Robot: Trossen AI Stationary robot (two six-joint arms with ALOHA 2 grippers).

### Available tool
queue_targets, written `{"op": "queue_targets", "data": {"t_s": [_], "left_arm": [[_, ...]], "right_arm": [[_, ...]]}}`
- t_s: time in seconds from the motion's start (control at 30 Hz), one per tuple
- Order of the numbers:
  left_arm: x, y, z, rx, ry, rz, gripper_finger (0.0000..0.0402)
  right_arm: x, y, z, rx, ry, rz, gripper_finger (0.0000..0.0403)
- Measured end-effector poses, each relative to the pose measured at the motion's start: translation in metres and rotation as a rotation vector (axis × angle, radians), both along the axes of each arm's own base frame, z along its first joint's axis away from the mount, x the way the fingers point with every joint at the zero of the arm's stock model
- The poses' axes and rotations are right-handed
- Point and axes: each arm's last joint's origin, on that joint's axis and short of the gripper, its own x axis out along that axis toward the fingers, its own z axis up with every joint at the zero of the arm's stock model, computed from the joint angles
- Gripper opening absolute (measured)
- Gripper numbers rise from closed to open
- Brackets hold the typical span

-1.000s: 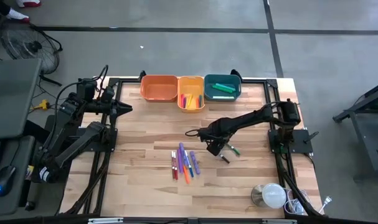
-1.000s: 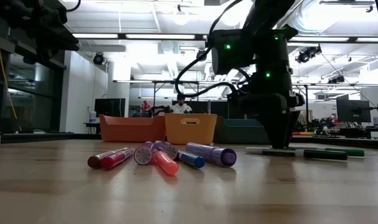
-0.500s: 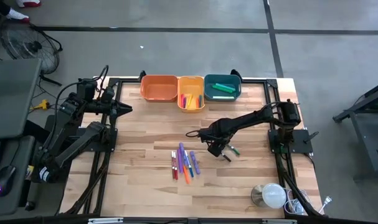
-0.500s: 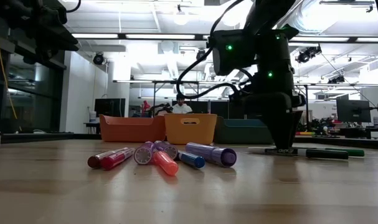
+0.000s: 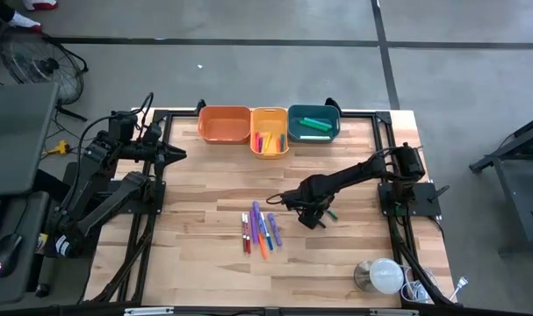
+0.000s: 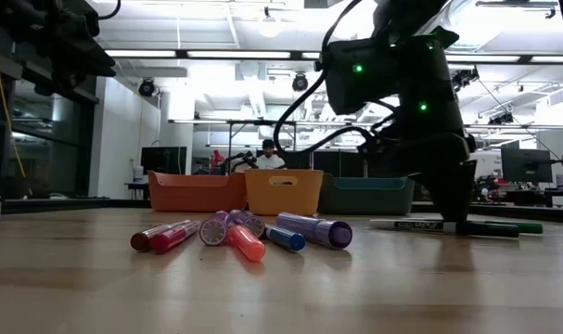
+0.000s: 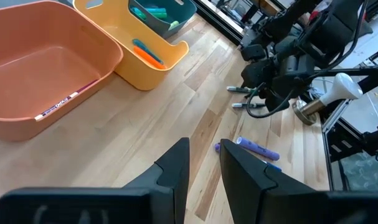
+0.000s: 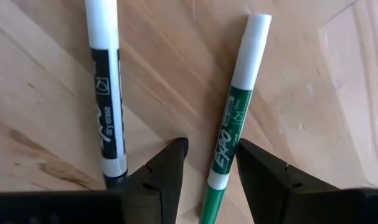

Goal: Pick & Place Markers
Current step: Put the green marker into the orange bin

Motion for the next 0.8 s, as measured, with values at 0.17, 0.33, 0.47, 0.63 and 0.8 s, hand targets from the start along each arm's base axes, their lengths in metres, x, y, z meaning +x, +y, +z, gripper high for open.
{"op": "queue_targets", "data": {"t_s": [0.17, 0.33, 0.47, 0.63, 0.8], "left_arm": [[0.0, 0.0, 0.0, 0.0, 0.0, 0.0, 0.0088], [0.0, -0.0001, 0.0, -0.001, -0.002, -0.003, 0.0088], [0.0, -0.0001, 0.0, 0.005, -0.001, -0.005, 0.0088], [0.0, -0.0001, 0.0, 0.009, 0.0, -0.007, 0.0088], [0.0, 0.0, 0.0, 0.009, 0.001, -0.006, 0.0088]], "right_arm": [[0.0014, -0.0015, -0.0003, 0.017, -0.01, -0.01, 0.0106], [0.0021, -0.0015, -0.0005, 0.015, -0.017, -0.01, 0.0061], [0.0021, -0.0016, -0.0004, 0.01, -0.019, -0.008, 0.0029], [0.003, -0.0015, -0.0006, 0.02, -0.028, -0.003, 0.0021], [0.0034, -0.0015, -0.0006, 0.025, -0.031, 0.001, 0.0021]]}}
